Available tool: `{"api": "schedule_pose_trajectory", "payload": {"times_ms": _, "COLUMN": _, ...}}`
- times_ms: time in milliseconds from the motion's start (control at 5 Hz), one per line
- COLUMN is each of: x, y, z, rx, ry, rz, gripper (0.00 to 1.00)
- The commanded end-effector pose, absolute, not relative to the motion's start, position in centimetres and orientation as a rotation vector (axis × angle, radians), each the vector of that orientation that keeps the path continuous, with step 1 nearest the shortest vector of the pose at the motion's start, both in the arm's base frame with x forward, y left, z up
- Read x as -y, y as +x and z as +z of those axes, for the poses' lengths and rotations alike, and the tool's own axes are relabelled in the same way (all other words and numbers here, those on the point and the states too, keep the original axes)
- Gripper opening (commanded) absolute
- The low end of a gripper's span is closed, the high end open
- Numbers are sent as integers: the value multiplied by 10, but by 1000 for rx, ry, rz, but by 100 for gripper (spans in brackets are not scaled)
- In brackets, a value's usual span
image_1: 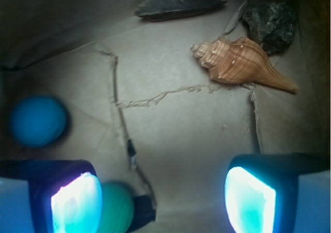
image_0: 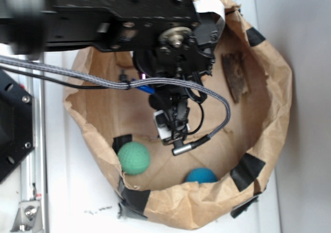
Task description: Grab the green ball.
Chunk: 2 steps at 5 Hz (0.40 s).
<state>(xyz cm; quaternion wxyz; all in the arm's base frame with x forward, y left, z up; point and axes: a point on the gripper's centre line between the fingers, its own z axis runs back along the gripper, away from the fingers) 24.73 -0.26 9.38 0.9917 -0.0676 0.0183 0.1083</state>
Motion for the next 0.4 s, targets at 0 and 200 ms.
{"api": "schedule_pose_trajectory", "payload": {"times_ms": 0, "x": 40, "y": 233, "z": 83, "rx": -41, "ry": -127, "rz": 122, "gripper": 100}}
{"api": "schedule_pose_trajectory", "payload": {"times_ms": 200, "x": 56, "y": 219, "z": 87, "rx": -59, "ry": -138, "rz": 84, "gripper": 100}}
